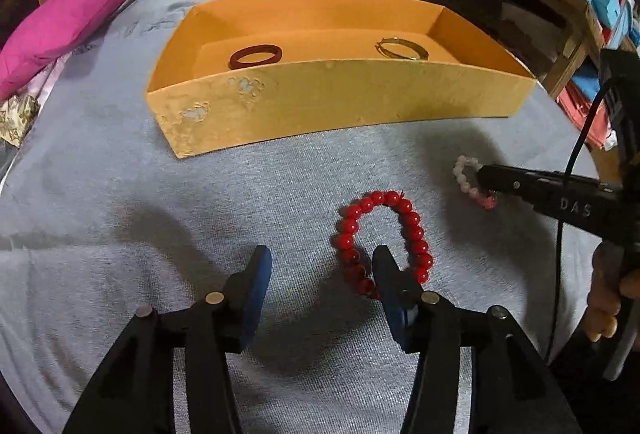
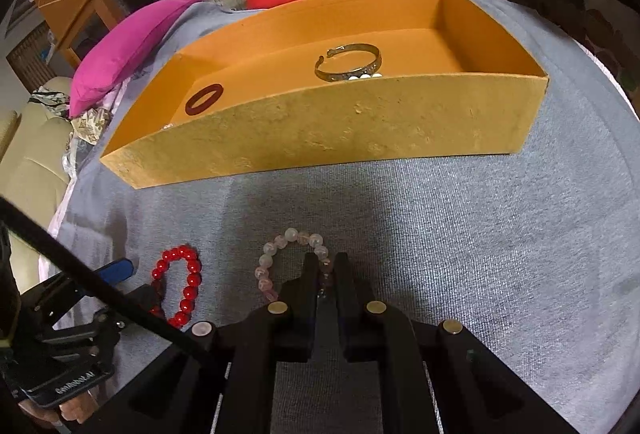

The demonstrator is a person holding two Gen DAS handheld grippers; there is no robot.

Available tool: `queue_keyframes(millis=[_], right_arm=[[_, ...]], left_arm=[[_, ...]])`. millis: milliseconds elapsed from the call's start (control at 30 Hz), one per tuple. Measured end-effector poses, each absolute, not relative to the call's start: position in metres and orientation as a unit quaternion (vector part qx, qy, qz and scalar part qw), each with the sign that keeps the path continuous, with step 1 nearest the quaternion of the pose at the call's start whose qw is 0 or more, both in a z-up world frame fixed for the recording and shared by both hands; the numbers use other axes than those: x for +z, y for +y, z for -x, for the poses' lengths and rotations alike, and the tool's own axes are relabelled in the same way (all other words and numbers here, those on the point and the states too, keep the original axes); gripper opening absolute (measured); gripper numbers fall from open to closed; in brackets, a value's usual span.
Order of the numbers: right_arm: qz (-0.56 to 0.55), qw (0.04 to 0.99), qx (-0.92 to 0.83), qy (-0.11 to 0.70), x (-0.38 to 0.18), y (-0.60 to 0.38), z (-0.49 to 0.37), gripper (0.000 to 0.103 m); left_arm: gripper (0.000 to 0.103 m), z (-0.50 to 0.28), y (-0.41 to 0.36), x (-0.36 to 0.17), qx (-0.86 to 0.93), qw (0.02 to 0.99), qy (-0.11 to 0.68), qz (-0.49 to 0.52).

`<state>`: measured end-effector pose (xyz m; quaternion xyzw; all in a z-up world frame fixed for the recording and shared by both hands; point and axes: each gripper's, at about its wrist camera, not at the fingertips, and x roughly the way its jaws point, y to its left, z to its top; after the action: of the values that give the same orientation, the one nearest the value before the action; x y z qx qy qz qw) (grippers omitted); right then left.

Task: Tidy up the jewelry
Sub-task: 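Lift the pink bead bracelet with the right tool while the left lifts the red bead bracelet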

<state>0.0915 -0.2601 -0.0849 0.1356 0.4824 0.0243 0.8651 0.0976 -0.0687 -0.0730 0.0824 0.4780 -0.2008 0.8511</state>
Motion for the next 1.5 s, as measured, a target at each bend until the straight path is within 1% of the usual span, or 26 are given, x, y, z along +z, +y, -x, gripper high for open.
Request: queue_keyframes(millis=[233,533,667,867,933,1000,1067,1133,1167,1233,1300,1400,1433,1500], right_arm=[[-0.142,0.864,0.027,0.482,-0.086,-0.265,-0.092,0.011],[-0.140,0.864,0.026,0.483,-0.086,-0.265,-0.092,0.012],[-0.142,0.863,0.028,0.484,-0.086,-0.265,-0.093,0.012],[-0.143,0.863,0.029,0.484,-0.086,-0.266,-0.093,0.012],[-0.144,0.863,0.029,0.484,-0.086,-0.266,-0.093,0.012],[-0.144,0.863,0.028,0.484,-0.087,-0.266,-0.093,0.012],[-0.145,0.863,0.029,0.484,-0.087,-0.266,-0.093,0.013],[-0.150,0.862,0.038,0.483,-0.087,-0.266,-0.094,0.023],[-0.152,0.862,0.043,0.483,-0.086,-0.265,-0.094,0.025],[-0.147,0.863,0.050,0.481,-0.085,-0.261,-0.094,0.034],[-0.134,0.865,0.054,0.480,-0.084,-0.255,-0.094,0.040],[-0.117,0.869,0.040,0.478,-0.083,-0.249,-0.092,0.039],[-0.110,0.871,0.035,0.478,-0.083,-0.248,-0.092,0.036],[-0.087,0.874,0.028,0.478,-0.083,-0.242,-0.091,0.034]], left_arm=[[0.056,-0.095,-0.077,-0.078,-0.180,0.853,0.476,-0.115],[0.056,-0.091,-0.079,-0.078,-0.171,0.856,0.472,-0.125],[0.060,-0.087,-0.083,-0.077,-0.162,0.858,0.470,-0.130],[0.061,-0.086,-0.090,-0.078,-0.156,0.859,0.469,-0.132],[0.065,-0.086,-0.091,-0.078,-0.150,0.861,0.468,-0.135],[0.071,-0.086,-0.093,-0.080,-0.142,0.863,0.466,-0.138],[0.073,-0.087,-0.093,-0.080,-0.139,0.863,0.467,-0.136],[0.073,-0.088,-0.090,-0.081,-0.138,0.863,0.467,-0.134],[0.074,-0.088,-0.089,-0.081,-0.137,0.863,0.467,-0.135],[0.075,-0.089,-0.088,-0.082,-0.136,0.864,0.465,-0.138],[0.075,-0.090,-0.087,-0.082,-0.136,0.864,0.465,-0.139],[0.075,-0.091,-0.085,-0.082,-0.136,0.864,0.466,-0.135],[0.075,-0.091,-0.084,-0.082,-0.136,0.863,0.467,-0.134],[0.075,-0.091,-0.083,-0.083,-0.136,0.863,0.467,-0.133]])
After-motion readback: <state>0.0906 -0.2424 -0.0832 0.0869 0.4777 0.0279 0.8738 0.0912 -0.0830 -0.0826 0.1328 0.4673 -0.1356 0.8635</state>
